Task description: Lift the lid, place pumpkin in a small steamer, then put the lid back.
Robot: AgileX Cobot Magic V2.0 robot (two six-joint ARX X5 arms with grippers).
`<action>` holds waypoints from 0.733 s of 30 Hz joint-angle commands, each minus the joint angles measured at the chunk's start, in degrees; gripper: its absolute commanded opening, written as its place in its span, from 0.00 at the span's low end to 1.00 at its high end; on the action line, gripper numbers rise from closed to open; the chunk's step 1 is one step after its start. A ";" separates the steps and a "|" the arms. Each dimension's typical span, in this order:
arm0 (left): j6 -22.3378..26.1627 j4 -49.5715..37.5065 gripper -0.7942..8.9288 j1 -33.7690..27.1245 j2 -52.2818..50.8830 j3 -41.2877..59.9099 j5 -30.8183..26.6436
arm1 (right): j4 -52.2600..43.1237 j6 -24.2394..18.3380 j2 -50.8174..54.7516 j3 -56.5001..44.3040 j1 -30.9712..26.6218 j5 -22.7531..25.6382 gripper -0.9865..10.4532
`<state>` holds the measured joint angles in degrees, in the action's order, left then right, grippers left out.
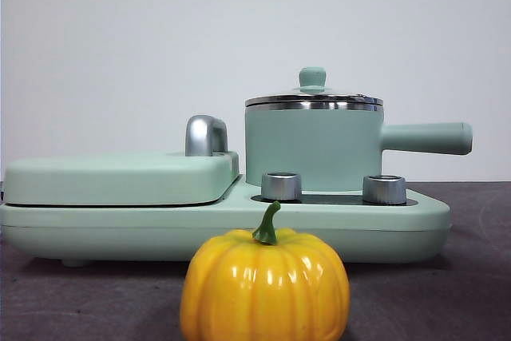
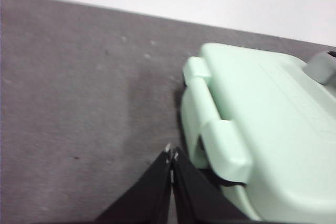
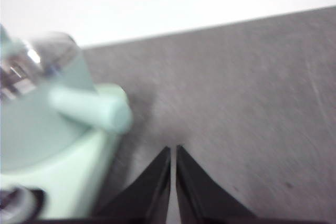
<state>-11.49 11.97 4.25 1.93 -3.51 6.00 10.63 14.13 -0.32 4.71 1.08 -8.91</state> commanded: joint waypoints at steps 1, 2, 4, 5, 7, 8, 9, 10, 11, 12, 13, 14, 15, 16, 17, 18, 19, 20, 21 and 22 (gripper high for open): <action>-3.17 -0.83 0.09 1.44 1.81 -3.89 0.26 | 1.44 4.87 -0.52 4.79 0.31 -0.31 0.10; -3.65 -0.83 0.09 1.90 2.67 -4.96 0.26 | 2.45 5.29 -0.92 6.34 0.42 -0.70 0.10; -4.87 -0.81 0.09 2.99 5.16 -7.76 0.28 | 5.27 5.66 -2.45 10.49 0.70 -2.05 0.10; -4.92 -0.79 0.09 3.48 6.38 -9.09 0.48 | 6.67 5.79 -3.30 12.39 0.79 -2.29 0.10; -4.85 -0.79 0.09 4.57 9.73 -12.44 1.60 | 9.77 5.84 -5.70 17.07 0.90 -3.28 0.10; -4.85 -0.74 0.09 5.01 11.34 -14.03 2.36 | 11.02 5.81 -6.84 19.04 0.90 -3.85 0.10; -4.83 -0.63 0.09 5.44 13.20 -15.91 3.67 | 12.41 5.53 -8.17 21.33 0.90 -4.68 0.10; -4.81 -0.33 0.09 5.84 15.19 -17.97 5.22 | 13.84 4.70 -9.60 23.63 0.90 -5.75 0.10; -4.59 0.20 0.09 6.19 16.90 -19.87 6.58 | 15.06 4.02 -10.86 25.64 0.92 -6.78 0.10; -4.24 0.87 0.09 6.60 18.95 -22.14 8.07 | 16.59 3.19 -12.35 27.96 0.94 -8.09 0.10; -3.82 1.62 0.09 7.02 20.96 -24.46 9.44 | 18.08 2.47 -13.86 30.21 0.94 -9.51 0.10; -3.39 2.25 0.09 7.34 22.64 -26.45 10.54 | 19.47 1.81 -15.26 32.17 0.94 -10.91 0.10; -2.71 2.86 0.09 7.74 24.57 -28.70 11.76 | 21.16 1.09 -16.72 34.34 0.94 -12.41 0.10; -2.25 3.56 0.09 8.11 26.38 -30.88 12.74 | 22.97 0.09 -18.25 36.46 0.94 -13.94 0.10; -1.79 4.11 0.09 8.44 27.87 -32.72 13.68 | 24.63 -0.92 -19.56 38.29 0.94 -15.32 0.10; -1.07 4.81 0.09 8.81 29.51 -34.75 14.82 | 26.67 -2.19 -21.03 40.35 0.94 -16.79 0.10; -0.50 5.33 0.09 9.18 31.01 -36.61 16.09 | 28.70 -3.67 -22.49 42.32 0.94 -18.14 0.10; -0.13 5.66 0.09 9.49 32.26 -38.05 17.33 | 30.36 -5.18 -23.63 43.87 0.94 -19.30 0.10; 0.24 6.10 0.09 9.86 33.53 -39.63 18.91 | 32.20 -6.97 -24.85 45.53 0.94 -20.52 0.10; 0.55 6.58 0.09 10.19 34.60 -41.05 20.20 | 33.79 -8.68 -25.99 46.99 0.94 -21.55 0.10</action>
<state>-12.67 18.44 14.15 35.79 -43.03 25.10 43.51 10.20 -25.39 50.09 1.87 -29.56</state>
